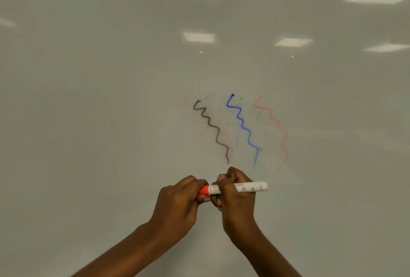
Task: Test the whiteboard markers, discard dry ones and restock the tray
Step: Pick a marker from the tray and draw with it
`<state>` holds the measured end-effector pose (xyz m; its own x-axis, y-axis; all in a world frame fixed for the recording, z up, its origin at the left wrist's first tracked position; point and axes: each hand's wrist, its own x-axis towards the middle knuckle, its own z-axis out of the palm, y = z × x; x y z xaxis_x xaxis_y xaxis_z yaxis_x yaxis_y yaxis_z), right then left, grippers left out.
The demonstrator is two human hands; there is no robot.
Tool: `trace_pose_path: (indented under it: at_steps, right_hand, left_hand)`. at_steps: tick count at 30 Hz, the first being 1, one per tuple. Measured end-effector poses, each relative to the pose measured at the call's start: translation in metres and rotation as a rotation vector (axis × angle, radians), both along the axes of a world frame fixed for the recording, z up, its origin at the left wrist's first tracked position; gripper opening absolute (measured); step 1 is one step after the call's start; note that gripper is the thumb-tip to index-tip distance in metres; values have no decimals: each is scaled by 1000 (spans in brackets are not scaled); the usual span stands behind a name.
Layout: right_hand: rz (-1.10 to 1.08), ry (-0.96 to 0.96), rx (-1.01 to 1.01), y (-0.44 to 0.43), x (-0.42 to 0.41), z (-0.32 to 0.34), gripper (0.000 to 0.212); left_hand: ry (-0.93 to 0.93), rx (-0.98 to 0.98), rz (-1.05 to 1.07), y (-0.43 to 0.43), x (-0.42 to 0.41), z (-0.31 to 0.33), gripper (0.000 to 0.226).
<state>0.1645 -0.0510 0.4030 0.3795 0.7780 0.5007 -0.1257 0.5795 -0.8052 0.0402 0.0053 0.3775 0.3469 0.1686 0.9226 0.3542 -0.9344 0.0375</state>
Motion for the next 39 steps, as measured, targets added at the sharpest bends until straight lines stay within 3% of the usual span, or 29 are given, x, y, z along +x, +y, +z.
trace_pose_path:
  at_steps: [3,6,10,12,15,18,22,30,34,39]
  right_hand:
    - [22,-127,-59,9,-3,-14,32]
    - [94,-311,-13,8,-2,-21,18]
    - [79,-392,9,9,6,-27,40]
    - [-78,-690,-11,12,4,-34,37]
    - [-322,-1141,114,22,-9,-47,33]
    - [-544,-1328,246,33,-19,-54,25]
    - [-638,-1322,279,41,-30,-63,23]
    - [-528,-1099,237,66,-71,-121,24]
    - [-470,-1075,212,75,-94,-163,31]
    - [-380,-995,175,84,-125,-214,27]
  left_hand:
    - [44,0,83,11,-17,-12,27]
    - [83,25,201,17,-42,-30,28]
    - [101,55,356,20,-74,-48,31]
    - [140,99,425,21,-85,-52,32]
    - [165,123,493,23,-95,-54,32]
    - [181,131,511,25,-101,-57,32]
    - [231,143,560,23,-109,-55,36]
    - [310,-6,710,31,-143,-96,51]
    - [386,-29,796,36,-166,-124,28]
    - [472,-131,793,40,-195,-164,30]
